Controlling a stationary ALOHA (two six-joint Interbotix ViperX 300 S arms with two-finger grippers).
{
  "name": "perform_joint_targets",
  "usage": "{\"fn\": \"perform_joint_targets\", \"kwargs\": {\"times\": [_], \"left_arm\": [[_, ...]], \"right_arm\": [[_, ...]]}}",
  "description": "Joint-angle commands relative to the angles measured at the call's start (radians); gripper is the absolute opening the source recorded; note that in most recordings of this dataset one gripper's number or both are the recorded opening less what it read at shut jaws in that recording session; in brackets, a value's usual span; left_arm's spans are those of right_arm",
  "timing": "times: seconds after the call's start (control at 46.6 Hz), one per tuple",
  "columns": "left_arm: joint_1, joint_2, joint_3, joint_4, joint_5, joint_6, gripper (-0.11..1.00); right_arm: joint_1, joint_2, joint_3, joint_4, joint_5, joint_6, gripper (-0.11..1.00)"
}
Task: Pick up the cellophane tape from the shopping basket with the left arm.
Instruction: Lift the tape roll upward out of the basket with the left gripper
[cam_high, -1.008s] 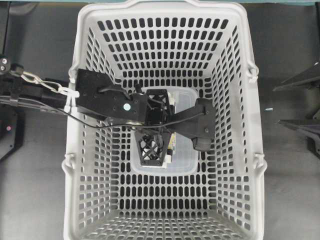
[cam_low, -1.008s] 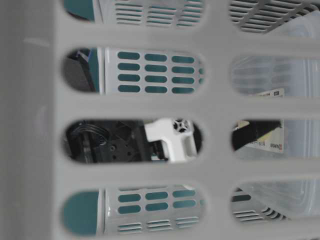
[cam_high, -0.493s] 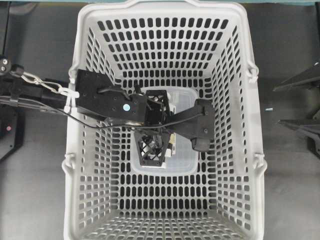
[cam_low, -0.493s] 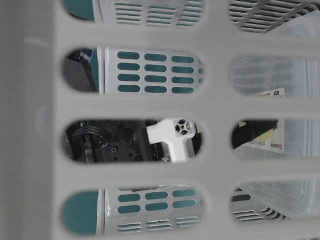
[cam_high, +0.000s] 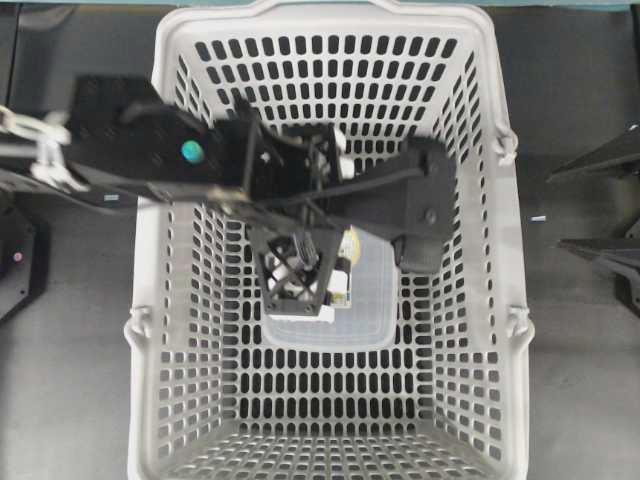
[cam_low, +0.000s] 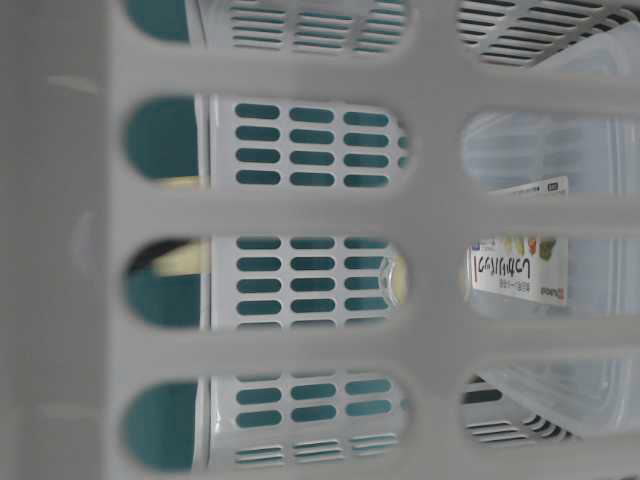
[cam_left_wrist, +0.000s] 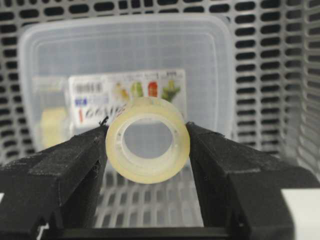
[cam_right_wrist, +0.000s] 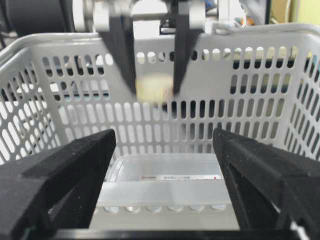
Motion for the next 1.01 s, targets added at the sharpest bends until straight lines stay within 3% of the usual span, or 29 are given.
{"fn": "perform_joint_targets", "kwargs": {"times": [0.0,0.107,0.986], "left_arm": [[-0.009,-0.017,-0.115,0.003,0.103,-0.003,0.51],[-0.012,0.003,-0.141,0.003,0.140,-0.003,0.50],[-0.014,0.029,-0.141,0.005,0.100,0.002,0.50]], "right_arm": [[0.000,0.005,-0.011,0.003,-0.014,0.002,0.76],[0.002,0.005,-0.011,0.002,-0.018,0.002,0.76],[0.000,0.005,-0.009,0.003,-0.020,0.002,0.76]]}}
